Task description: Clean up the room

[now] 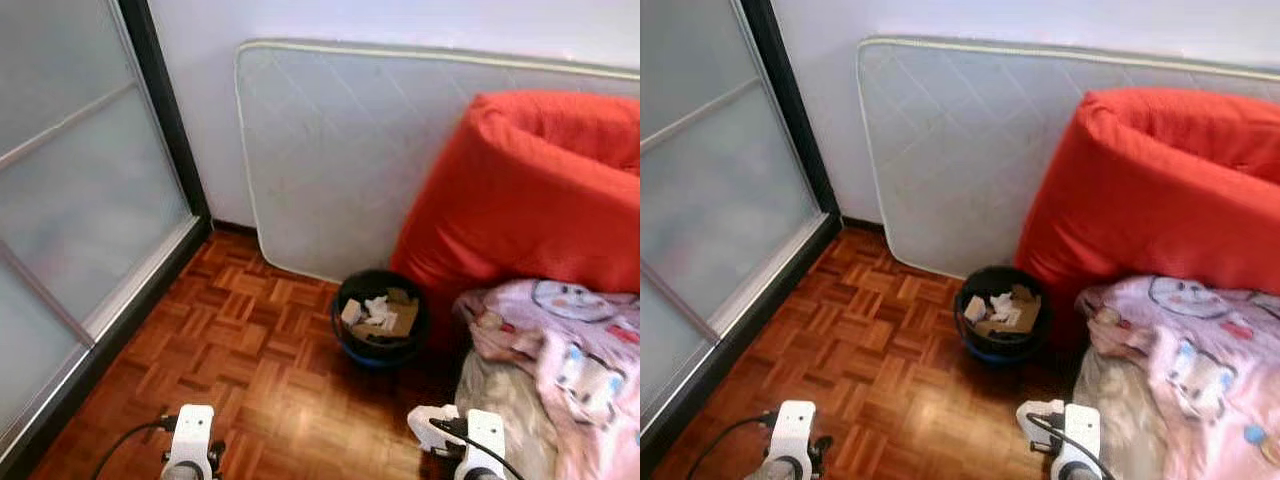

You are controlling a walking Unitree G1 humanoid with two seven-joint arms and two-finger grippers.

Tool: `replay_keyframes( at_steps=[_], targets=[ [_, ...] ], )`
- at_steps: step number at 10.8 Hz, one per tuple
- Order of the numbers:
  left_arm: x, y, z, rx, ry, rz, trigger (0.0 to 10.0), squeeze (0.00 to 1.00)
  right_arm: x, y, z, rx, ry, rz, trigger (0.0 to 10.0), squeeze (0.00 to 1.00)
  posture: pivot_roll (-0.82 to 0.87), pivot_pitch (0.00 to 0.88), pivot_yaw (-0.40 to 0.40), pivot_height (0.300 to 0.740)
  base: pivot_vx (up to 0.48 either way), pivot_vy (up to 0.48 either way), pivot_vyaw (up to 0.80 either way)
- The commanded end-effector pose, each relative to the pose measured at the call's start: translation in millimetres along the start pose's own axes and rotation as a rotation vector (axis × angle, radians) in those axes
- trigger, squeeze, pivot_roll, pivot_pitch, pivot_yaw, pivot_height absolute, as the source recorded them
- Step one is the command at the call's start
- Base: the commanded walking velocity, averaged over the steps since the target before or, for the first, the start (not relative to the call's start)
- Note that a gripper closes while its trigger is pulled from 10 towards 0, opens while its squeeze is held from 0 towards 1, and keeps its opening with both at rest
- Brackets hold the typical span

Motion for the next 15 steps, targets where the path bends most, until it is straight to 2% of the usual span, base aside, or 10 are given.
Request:
replay_keyframes(
  at_steps=[1,2,7,11,12,15],
  targets=[
    [1.5,3.7,-0.3,0.015,0.001,-0.009,10.0,0.0,2.5,0.1,-0.3,-0.003,-0.011,-0.001,10.0,0.0,0.13,0.041,0.015,0.74,0.304,0.0,0.0],
    [2.2,5.0,-0.5,0.016,0.002,-0.009,10.0,0.0,1.5,4.3,-0.5,0.009,-0.004,0.029,10.0,0.0,0.13,0.045,0.021,0.74,0.304,0.0,0.0],
    [5.5,10.9,-1.0,0.035,-0.001,0.0,10.0,0.0,-5.7,4.5,1.3,0.002,0.011,0.003,10.0,0.0,0.14,0.054,0.013,0.74,0.313,0.0,0.0],
    [4.8,8.8,-1.0,0.034,-0.001,0.002,10.0,0.0,-4.4,4.7,1.2,0.01,0.005,0.041,10.0,0.0,0.14,0.068,0.007,0.74,0.32,0.0,0.12],
    [2.7,9.4,-0.6,0.033,0.006,-0.001,10.0,0.0,-3.6,5.1,1.2,0.008,0.0,0.036,10.0,0.0,0.13,0.064,0.013,0.74,0.322,0.0,0.8],
    [-1.0,6.6,0.0,0.025,0.014,-0.006,10.0,0.0,-7.0,2.1,2.1,0.003,0.007,0.013,10.0,0.0,0.12,0.053,0.012,0.74,0.322,0.0,0.0]
  ],
)
Point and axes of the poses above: a point about 5 cm out from each wrist's last joint towards the gripper, its own z axis pointing back from the gripper into the wrist, its own x axis along the axis of the wrist's last joint, y = z × x, the point moved 6 cm from there along -z, pointing out of the wrist towards the gripper, and after that the axes turned 9 degrees about z, right-handed, at the moved point
